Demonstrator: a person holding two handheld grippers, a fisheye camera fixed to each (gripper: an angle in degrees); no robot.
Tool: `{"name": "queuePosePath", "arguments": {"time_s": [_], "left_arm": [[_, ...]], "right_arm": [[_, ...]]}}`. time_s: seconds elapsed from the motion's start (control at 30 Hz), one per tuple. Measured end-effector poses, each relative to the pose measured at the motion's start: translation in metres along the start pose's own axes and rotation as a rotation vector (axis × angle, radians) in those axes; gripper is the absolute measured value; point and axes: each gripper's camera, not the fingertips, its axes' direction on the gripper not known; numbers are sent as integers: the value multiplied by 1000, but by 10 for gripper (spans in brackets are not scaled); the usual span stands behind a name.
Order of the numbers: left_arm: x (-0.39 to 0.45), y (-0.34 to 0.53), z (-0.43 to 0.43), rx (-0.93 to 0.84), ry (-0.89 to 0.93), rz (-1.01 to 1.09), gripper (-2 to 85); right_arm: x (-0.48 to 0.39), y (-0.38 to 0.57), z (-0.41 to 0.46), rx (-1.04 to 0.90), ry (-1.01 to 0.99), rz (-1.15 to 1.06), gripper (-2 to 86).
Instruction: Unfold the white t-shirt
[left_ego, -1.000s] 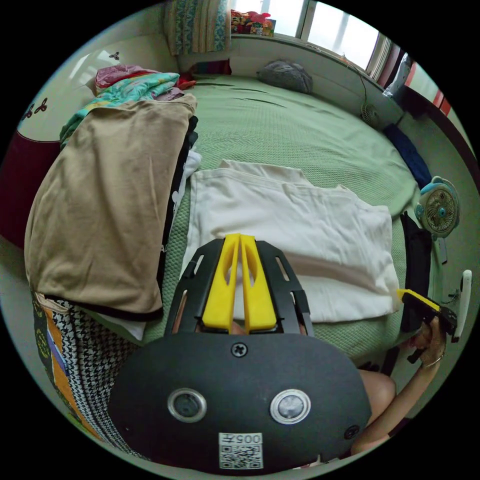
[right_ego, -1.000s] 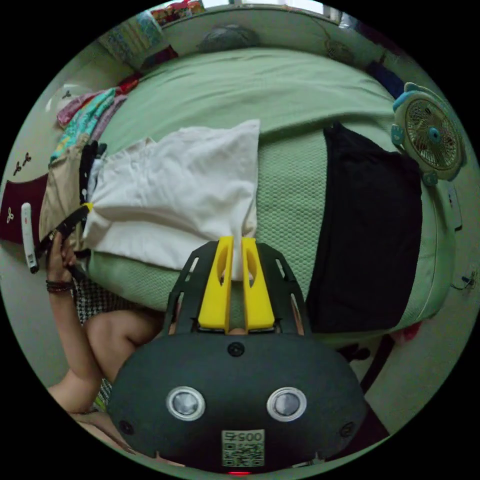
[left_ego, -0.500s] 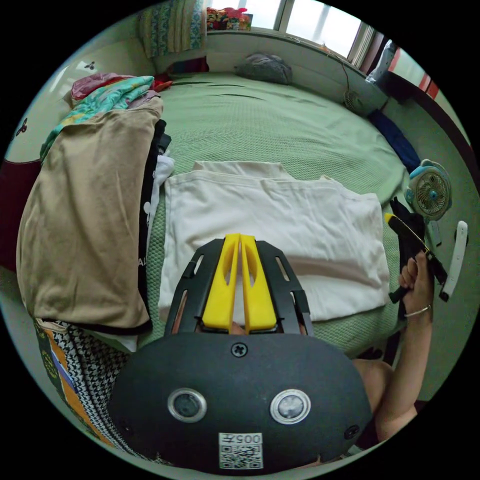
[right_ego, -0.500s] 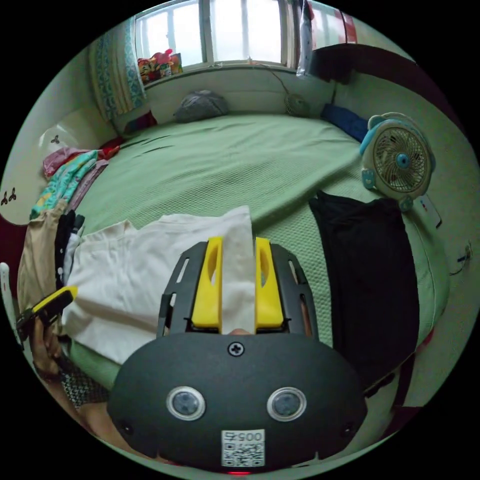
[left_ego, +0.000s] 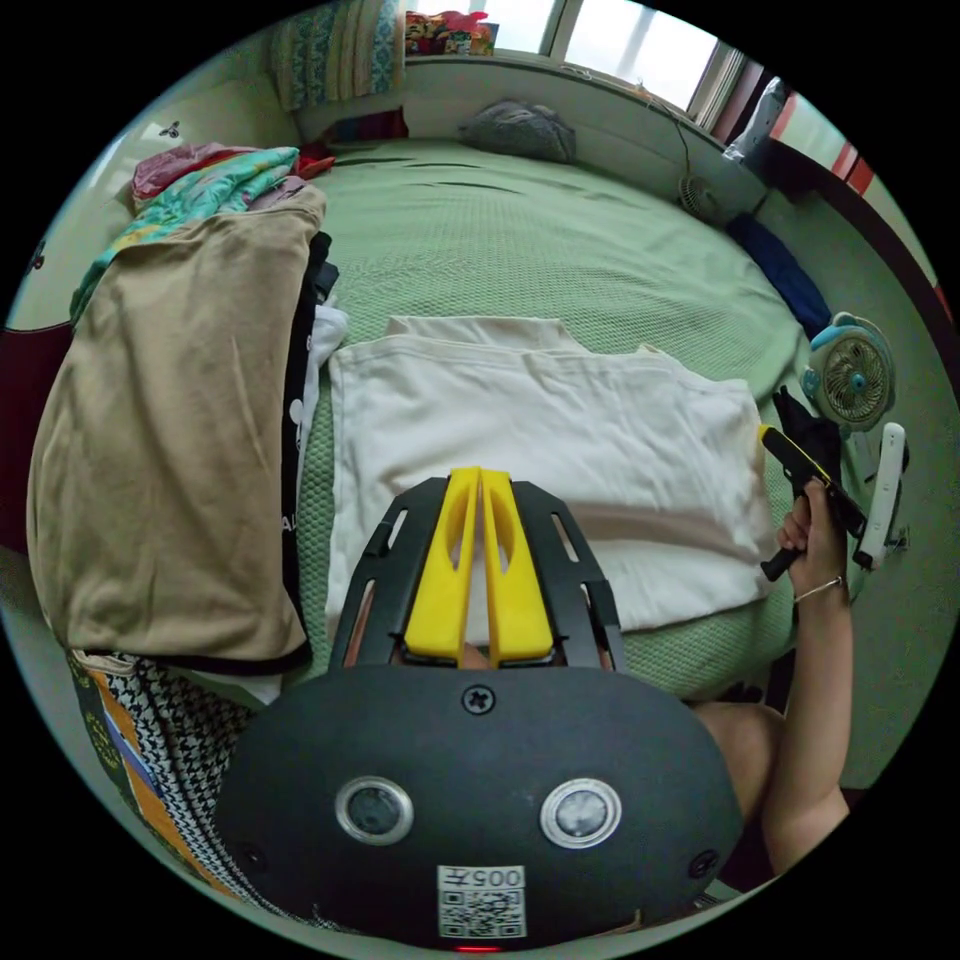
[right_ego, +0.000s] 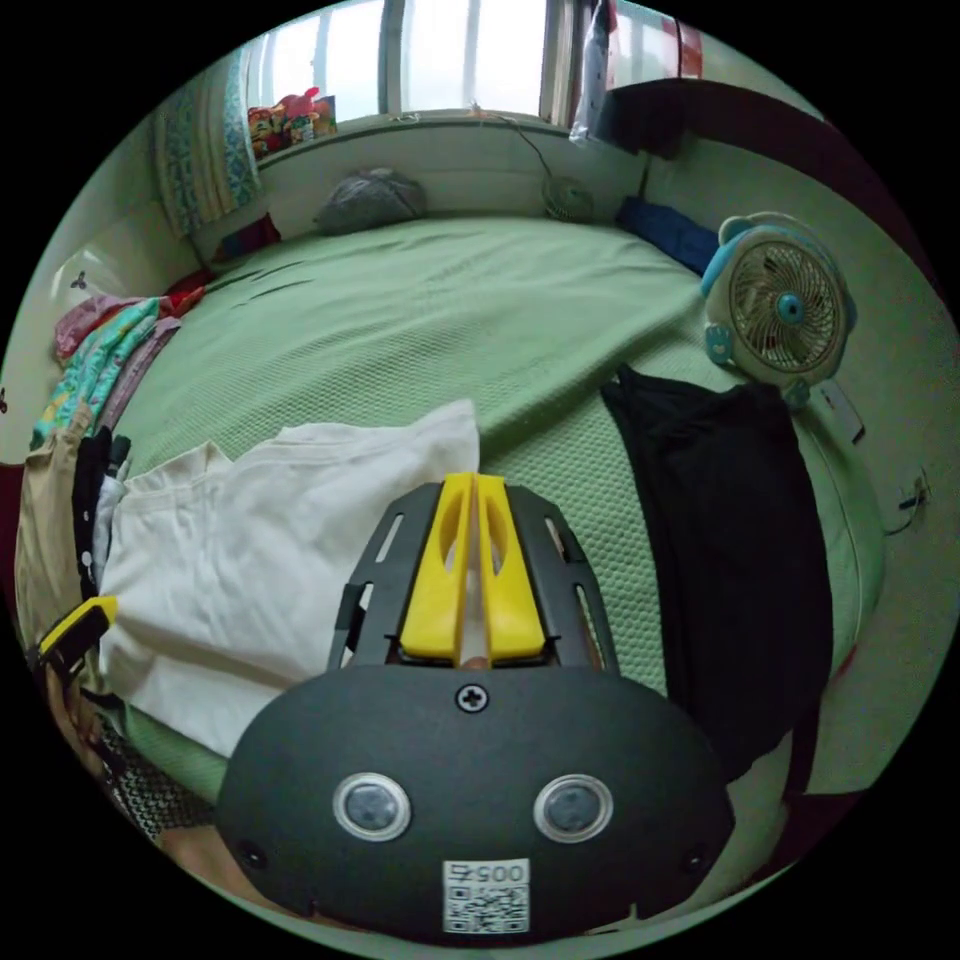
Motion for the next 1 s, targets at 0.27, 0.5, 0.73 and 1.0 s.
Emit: {"name": "queuePosePath", "arguments": {"time_s": [0.27,0.5,0.73,1.0], "left_arm": [[-4,16,-1,27,-4,-21,-6],[1,54,2,14,63,7,-7],[4,109,-12,82,-9,33,-6],[-25,144,-25,132,17,-48,-2]], "right_arm": [[-8,39,-35,7,-77,-51,-16],[-14,95,-82,-86,-169,-175,-15],[24,189,-121,-179,-97,-249,-14],[72,268,-134,-205,-54,-146,-12]]}}
